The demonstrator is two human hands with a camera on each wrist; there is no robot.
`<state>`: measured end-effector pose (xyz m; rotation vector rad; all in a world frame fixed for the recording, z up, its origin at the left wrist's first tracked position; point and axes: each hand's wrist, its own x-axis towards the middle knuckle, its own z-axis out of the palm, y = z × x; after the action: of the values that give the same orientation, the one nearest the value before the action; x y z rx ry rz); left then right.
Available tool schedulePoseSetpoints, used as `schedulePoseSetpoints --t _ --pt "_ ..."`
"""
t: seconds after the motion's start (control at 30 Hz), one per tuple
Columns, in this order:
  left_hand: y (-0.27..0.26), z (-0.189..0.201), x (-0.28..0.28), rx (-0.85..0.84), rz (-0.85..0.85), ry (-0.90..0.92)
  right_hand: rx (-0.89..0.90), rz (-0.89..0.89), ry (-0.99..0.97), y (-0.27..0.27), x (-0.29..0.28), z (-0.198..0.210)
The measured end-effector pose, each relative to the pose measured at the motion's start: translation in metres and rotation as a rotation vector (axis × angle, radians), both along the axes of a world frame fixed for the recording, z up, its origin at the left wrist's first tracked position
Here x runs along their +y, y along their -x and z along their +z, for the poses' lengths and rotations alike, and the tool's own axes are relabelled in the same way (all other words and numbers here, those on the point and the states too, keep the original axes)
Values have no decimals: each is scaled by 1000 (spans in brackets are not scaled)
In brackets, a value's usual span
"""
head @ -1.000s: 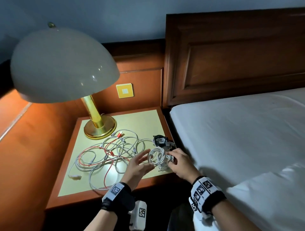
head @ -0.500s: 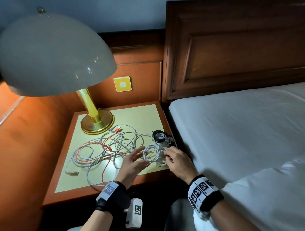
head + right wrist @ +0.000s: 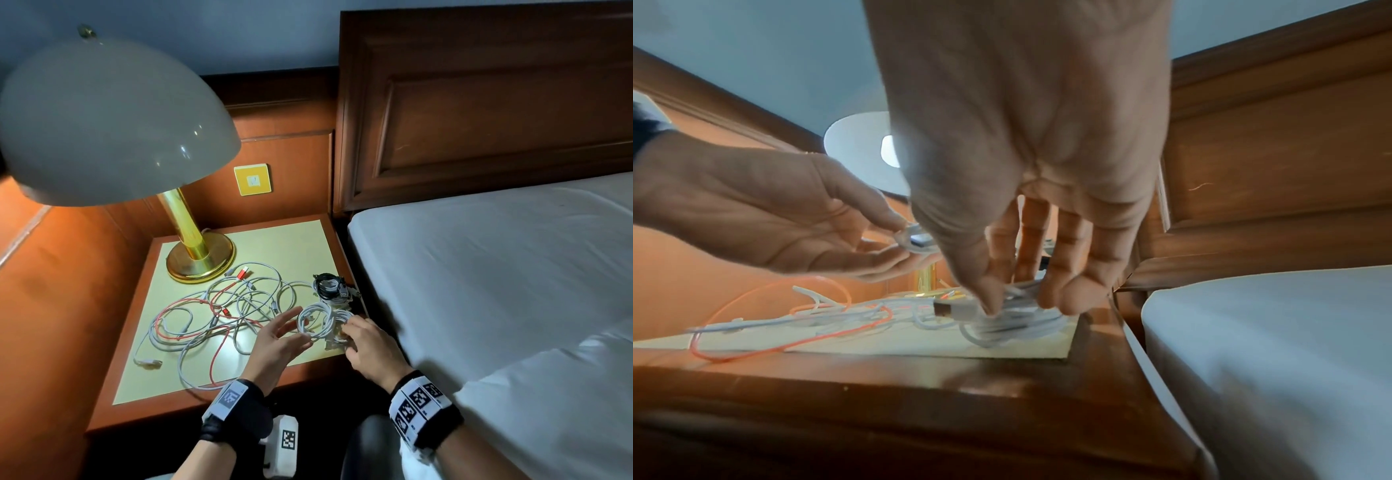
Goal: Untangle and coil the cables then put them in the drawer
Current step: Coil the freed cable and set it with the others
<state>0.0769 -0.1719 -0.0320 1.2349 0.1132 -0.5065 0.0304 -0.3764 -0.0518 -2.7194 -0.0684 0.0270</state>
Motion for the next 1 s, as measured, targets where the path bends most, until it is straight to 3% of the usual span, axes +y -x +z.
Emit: schedulePoseSetpoints --t 0.2,0.37,0.7,0.83,1.0 --pt "0 2 -16 -31 -41 -28 -207 -135 -409 1 -14 8" --pt "4 -4 -33 -82 -98 -98 -2 -236 -689 3 -22 18" --pt "1 -2 -49 -166 -152 -245 -22 -233 -601 -8 -20 3" --pt "-11 -18 -47 -260 -123 -507 -40 -206 -495 -8 -19 3" --pt "-7 -17 -44 -244 -113 -459 -71 -165 -460 -8 -19 1"
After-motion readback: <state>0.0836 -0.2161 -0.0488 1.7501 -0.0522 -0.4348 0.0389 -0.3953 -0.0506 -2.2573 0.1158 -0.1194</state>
